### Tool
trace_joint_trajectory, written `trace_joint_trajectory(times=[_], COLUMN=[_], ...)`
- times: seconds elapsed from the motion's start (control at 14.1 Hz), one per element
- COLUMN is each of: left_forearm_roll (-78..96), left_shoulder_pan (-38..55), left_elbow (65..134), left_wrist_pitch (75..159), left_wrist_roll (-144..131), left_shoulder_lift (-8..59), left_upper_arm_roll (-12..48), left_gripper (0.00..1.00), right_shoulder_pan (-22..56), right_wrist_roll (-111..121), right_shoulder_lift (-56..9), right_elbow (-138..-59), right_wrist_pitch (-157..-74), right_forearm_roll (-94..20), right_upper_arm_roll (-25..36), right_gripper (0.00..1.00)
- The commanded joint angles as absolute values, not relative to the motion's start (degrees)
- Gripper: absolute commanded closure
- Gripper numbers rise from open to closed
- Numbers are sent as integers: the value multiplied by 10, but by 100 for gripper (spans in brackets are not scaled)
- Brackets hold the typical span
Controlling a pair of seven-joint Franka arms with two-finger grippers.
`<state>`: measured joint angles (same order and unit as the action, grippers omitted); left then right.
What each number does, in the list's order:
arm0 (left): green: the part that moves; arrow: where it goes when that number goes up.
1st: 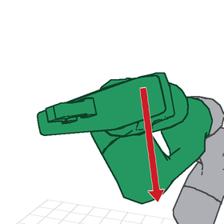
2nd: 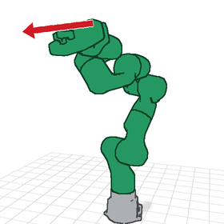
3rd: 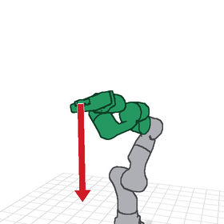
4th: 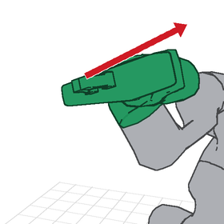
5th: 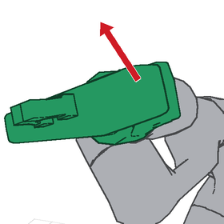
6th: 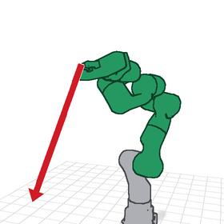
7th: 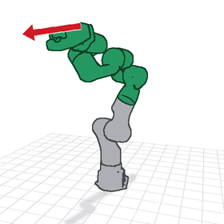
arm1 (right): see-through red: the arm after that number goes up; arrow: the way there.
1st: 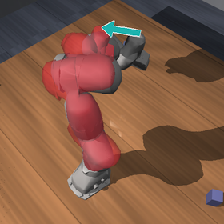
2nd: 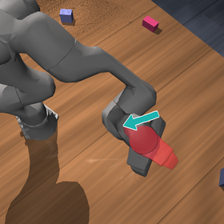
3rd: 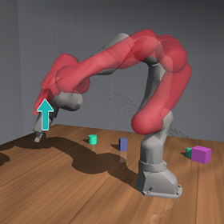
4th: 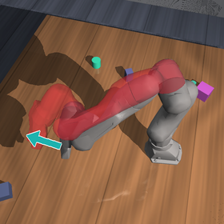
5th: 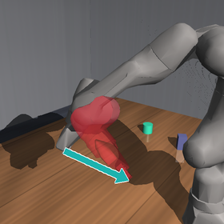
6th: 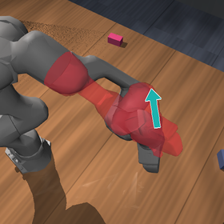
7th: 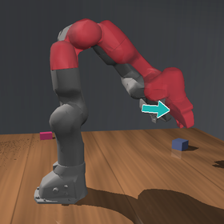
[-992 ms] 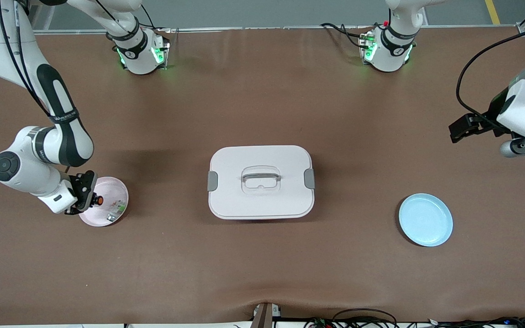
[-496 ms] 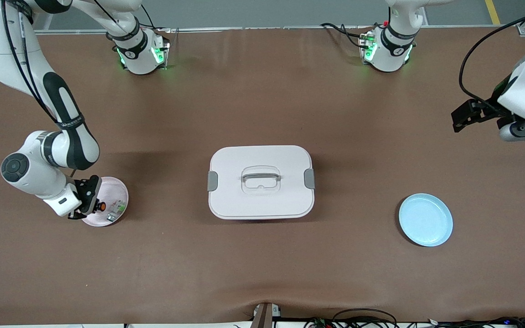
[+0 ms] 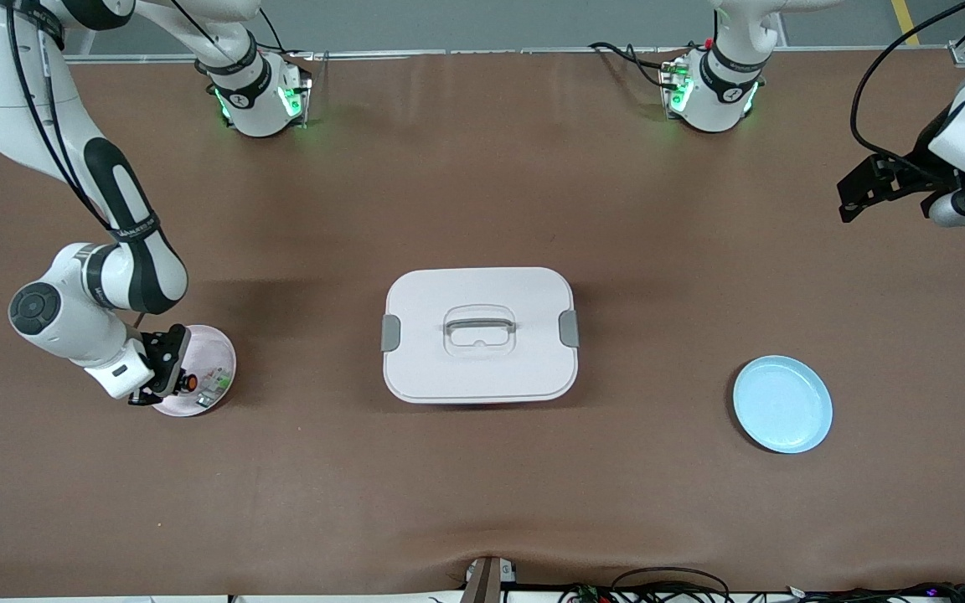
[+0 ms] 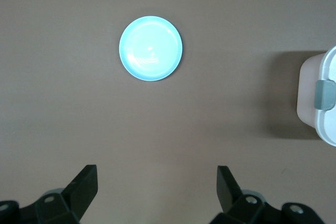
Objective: Transfer orange switch to right arm and place
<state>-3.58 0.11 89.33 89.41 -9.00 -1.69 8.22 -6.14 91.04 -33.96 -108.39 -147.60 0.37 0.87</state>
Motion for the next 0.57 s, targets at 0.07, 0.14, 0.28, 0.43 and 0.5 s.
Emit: trace_joint_trajectory(times=[0.07,0.14,0.28,0.43,0.5], left_forearm_roll=[-31,-30,-28,-28,-27], left_shoulder_pan=[4,0,-2,-10,-19], left_elbow=[909,908,908,908,908], left_wrist_pitch=[882,878,865,860,860], left_wrist_roll=[-97,-86,-84,-67,-52], left_shoulder_lift=[-32,-35,-39,-51,-51], left_upper_arm_roll=[94,94,90,88,88], left_gripper=[0,0,0,0,0], right_shoulder_pan=[-72,-73,-74,-74,-75], right_wrist_roll=[912,912,913,912,912], right_shoulder_lift=[-340,-339,-339,-337,-335], right_elbow=[-1082,-1081,-1078,-1067,-1061], right_wrist_pitch=[-1473,-1471,-1465,-1441,-1422], right_forearm_roll=[4,4,4,4,4], right_upper_arm_roll=[1,1,1,1,0], right_gripper=[28,22,5,0,0])
